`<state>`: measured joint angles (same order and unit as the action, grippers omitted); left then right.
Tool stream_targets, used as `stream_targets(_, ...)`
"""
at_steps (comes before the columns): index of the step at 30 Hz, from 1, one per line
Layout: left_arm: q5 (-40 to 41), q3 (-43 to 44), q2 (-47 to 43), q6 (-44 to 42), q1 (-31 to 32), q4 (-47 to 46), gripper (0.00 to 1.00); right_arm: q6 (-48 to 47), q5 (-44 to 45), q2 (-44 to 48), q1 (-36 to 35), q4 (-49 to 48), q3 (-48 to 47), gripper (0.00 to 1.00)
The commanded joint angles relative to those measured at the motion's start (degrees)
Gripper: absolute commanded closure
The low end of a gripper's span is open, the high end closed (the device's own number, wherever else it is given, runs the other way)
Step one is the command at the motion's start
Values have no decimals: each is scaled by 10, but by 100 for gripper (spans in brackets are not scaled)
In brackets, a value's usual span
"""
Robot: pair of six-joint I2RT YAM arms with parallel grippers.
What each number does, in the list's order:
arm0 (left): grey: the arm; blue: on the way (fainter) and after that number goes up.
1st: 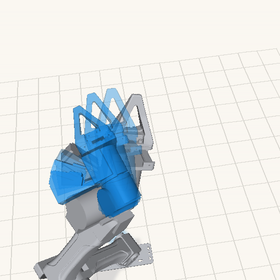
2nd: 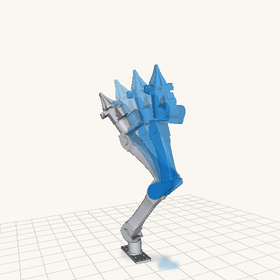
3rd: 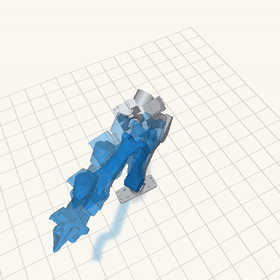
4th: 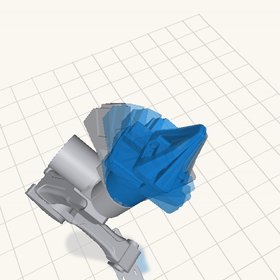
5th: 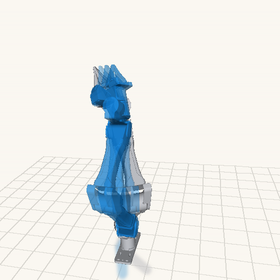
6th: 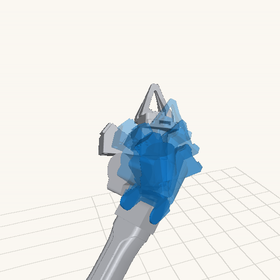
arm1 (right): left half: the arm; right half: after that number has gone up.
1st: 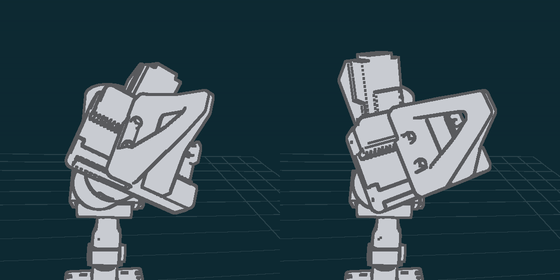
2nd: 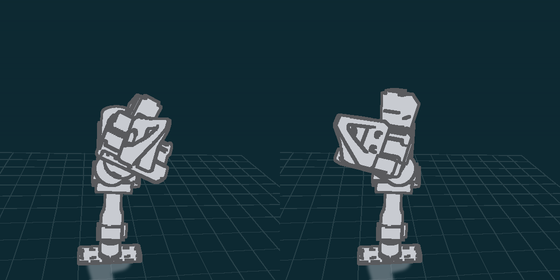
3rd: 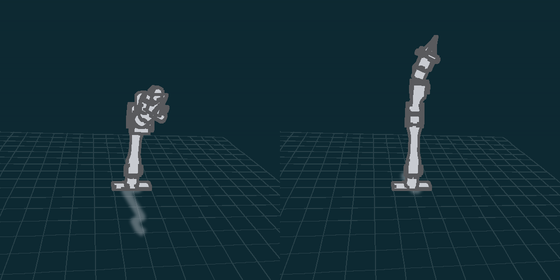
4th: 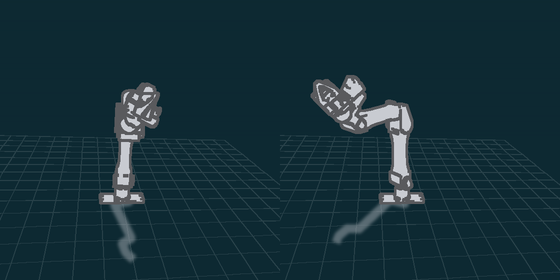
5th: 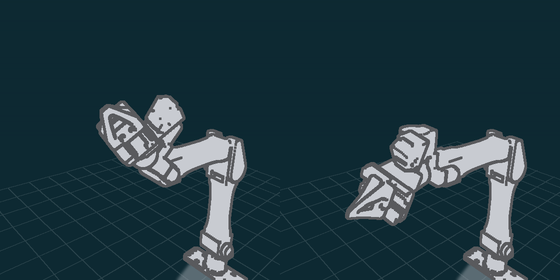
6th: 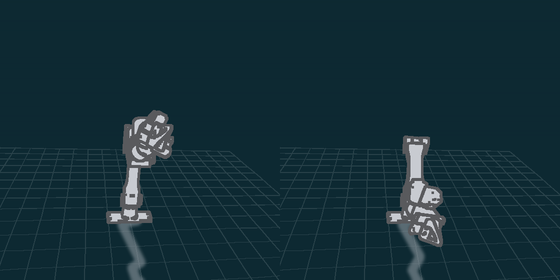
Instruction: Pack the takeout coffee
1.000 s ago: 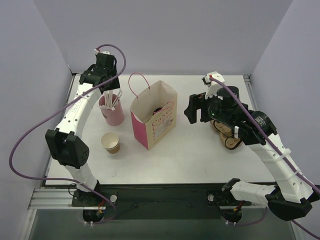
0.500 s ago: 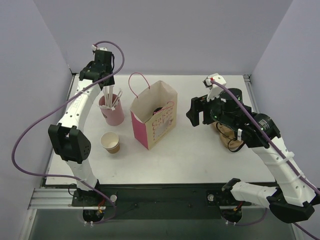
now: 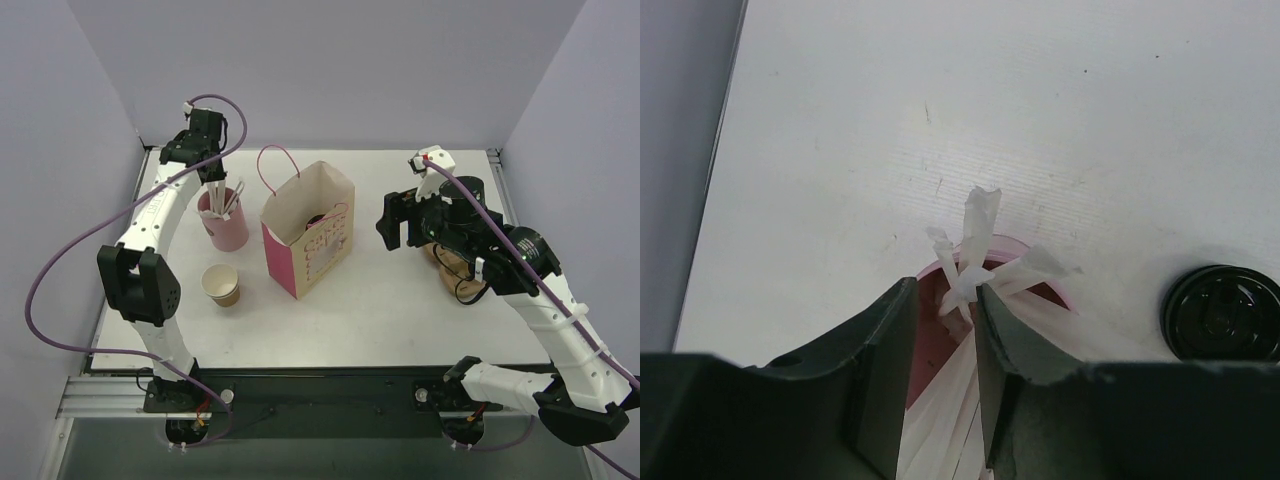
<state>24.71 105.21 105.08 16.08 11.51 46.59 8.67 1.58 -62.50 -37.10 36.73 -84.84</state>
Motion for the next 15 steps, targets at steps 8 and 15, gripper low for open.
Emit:
stream_targets(8,-27,-15,0,-12,-13,-46,65,-8,20,5,0,3,-25,27)
stream_targets(15,-33,-21,-5,-16,-18,-54,75,-13,25,2,0,8,-45,27)
